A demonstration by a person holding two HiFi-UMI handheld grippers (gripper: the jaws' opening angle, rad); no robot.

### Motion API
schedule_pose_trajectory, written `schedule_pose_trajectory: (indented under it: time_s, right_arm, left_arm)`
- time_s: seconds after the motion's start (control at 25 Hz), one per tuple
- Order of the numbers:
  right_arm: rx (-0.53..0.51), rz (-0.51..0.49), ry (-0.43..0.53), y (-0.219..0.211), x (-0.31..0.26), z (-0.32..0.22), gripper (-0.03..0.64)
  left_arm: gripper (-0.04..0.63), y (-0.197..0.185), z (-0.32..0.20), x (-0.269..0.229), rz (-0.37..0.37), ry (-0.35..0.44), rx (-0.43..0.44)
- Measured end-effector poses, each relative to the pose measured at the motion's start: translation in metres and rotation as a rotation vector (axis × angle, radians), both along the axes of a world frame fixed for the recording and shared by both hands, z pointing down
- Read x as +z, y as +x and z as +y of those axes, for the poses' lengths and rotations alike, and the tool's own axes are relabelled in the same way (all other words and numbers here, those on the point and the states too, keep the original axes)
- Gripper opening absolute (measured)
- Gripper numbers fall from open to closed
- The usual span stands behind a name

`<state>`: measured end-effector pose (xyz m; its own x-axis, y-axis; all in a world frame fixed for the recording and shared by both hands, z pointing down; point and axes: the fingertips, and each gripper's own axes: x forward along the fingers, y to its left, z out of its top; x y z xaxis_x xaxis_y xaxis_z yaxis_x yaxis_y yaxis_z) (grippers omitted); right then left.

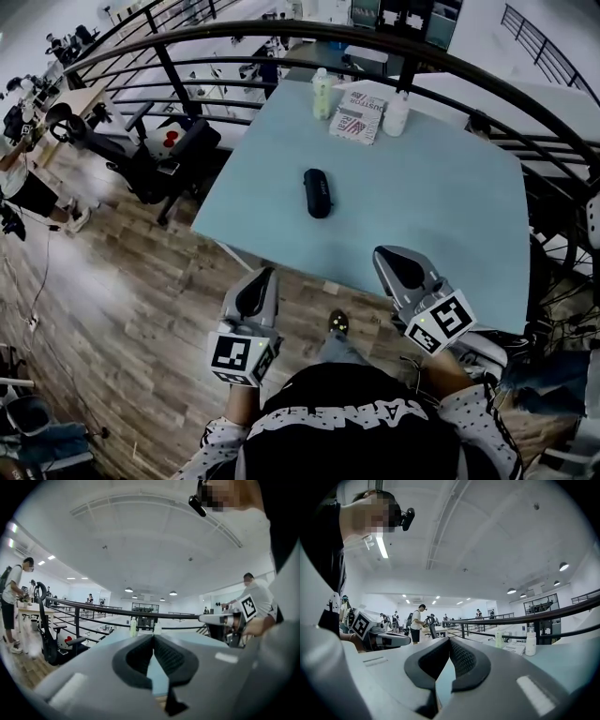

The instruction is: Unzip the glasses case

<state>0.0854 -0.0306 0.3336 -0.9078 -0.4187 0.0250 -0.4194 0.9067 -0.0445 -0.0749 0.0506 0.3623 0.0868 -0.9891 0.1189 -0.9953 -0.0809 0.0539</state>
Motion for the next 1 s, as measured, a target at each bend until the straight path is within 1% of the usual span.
schedule_pose_trajectory:
  time_s: [0.36, 0.56, 0.76, 1.0]
  right_arm:
    - [-0.010, -0.046, -0.048, 0.002, 0.007, -0.066, 0.005]
    - [-0.022, -0.060, -0.048, 0.002, 0.000, -0.086, 0.005]
    - [-0.018, -0.060, -0.060, 0.002, 0.008, -0.106, 0.006]
    - [0.001, -0.050, -0.080, 0.002, 0.019, -0.118, 0.006]
  left_arm:
    - [0.000, 0.002, -0.053, -0.005, -0.051, -0.020, -0.019]
    - [0.000, -0.003, -0.068, -0.013, -0.046, -0.012, -0.050]
    - [0.000, -0.008, -0.085, -0.010, -0.053, -0.008, -0.071]
    - [0.000, -0.010, -0.101, 0.003, -0.065, -0.034, -0.055]
